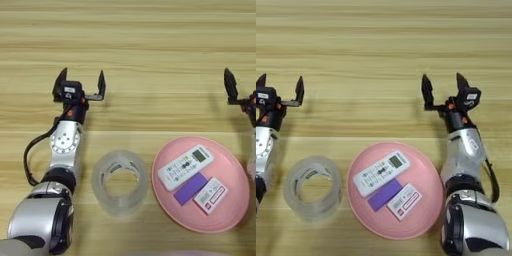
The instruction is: Move the objects on the table
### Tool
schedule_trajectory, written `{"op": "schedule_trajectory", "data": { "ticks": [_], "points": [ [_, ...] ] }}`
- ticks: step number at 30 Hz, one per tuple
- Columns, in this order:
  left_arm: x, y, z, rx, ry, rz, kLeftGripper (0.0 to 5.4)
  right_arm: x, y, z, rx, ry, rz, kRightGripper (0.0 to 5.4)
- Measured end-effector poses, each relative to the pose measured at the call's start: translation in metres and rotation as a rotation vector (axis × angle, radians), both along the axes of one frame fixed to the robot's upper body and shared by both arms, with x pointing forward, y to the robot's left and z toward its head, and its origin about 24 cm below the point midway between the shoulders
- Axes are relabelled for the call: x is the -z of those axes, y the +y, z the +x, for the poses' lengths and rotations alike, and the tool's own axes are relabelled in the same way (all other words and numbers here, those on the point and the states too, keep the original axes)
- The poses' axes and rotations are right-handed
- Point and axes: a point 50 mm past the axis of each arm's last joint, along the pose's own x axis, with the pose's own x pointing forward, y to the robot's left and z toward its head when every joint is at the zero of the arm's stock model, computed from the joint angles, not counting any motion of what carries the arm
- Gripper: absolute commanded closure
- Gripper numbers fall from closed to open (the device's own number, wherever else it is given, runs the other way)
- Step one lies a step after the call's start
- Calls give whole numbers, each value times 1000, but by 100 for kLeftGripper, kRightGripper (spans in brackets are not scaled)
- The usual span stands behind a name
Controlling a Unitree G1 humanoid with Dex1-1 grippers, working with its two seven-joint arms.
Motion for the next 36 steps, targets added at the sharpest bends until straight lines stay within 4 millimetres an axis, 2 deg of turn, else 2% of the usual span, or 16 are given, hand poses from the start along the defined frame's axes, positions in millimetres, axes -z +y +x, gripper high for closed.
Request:
{"op": "schedule_trajectory", "data": {
  "ticks": [9,13,17,24,30,36],
  "points": [
    [-2,-2,1,-5,-15,-3,2,-63,26,-20,-292,-210,-266,0],
    [-3,-3,1,-3,-19,-4,2,-73,34,-28,-412,-202,-370,0],
    [-4,-3,2,-4,-20,-4,2,-74,41,-33,-544,-162,-471,0],
    [-5,-4,4,-6,-19,-7,2,-56,58,-45,-884,14,-712,0],
    [-5,-4,4,-5,-19,-7,2,-41,51,-54,-1082,186,-928,0],
    [-5,-5,4,-3,-20,-5,2,-32,51,-59,-1169,277,-1033,0]
  ]
}}
